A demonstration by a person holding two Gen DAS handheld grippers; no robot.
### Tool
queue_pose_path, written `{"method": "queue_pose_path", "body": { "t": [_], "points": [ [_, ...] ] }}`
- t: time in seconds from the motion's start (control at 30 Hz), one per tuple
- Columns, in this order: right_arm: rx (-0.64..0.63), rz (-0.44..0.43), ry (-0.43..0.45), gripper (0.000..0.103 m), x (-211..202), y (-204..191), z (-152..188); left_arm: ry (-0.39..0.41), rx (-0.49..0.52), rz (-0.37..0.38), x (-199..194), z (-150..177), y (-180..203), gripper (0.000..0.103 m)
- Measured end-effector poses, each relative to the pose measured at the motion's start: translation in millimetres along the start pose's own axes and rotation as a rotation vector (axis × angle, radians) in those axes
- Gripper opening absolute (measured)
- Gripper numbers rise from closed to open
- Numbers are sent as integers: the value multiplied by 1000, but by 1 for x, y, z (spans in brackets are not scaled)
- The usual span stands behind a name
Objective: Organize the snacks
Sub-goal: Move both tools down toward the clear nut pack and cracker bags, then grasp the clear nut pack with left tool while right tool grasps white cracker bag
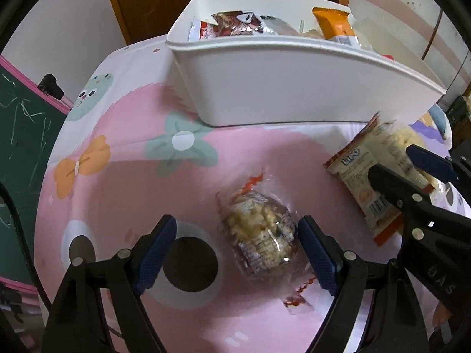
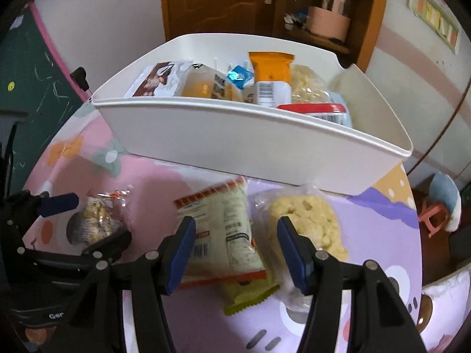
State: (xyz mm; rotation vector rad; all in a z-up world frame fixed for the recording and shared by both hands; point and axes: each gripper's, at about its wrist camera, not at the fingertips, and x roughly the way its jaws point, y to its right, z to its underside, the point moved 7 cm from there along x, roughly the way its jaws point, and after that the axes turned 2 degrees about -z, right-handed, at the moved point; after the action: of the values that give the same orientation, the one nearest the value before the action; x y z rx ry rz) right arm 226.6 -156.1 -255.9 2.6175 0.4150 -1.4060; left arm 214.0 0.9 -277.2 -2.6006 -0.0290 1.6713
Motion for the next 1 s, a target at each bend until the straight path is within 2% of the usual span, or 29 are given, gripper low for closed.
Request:
{"method": "queue_pose_path", "body": {
  "t": [0.13,0.43,0.53,0.63,0.83,1.0],
  "points": [
    [37,-74,-31,58,8,-4,3,15,-4,20,-1,2,-9,79],
    [59,-106,-24,59,7,-8,2,6,-121,119,-13,10,-51,79],
    [79,-126,8,59,0,-11,-1,8,-164,145,-19,9,-59,79],
    [77,-151,-6,63,1,-19,0,2,-172,148,-18,8,-58,79],
    [2,-104,8,73,3,-34,5,-29,-193,147,-10,7,-52,79],
    [-100,-36,46,76,8,-47,10,-24,-209,98,-3,5,-55,79]
  ]
}}
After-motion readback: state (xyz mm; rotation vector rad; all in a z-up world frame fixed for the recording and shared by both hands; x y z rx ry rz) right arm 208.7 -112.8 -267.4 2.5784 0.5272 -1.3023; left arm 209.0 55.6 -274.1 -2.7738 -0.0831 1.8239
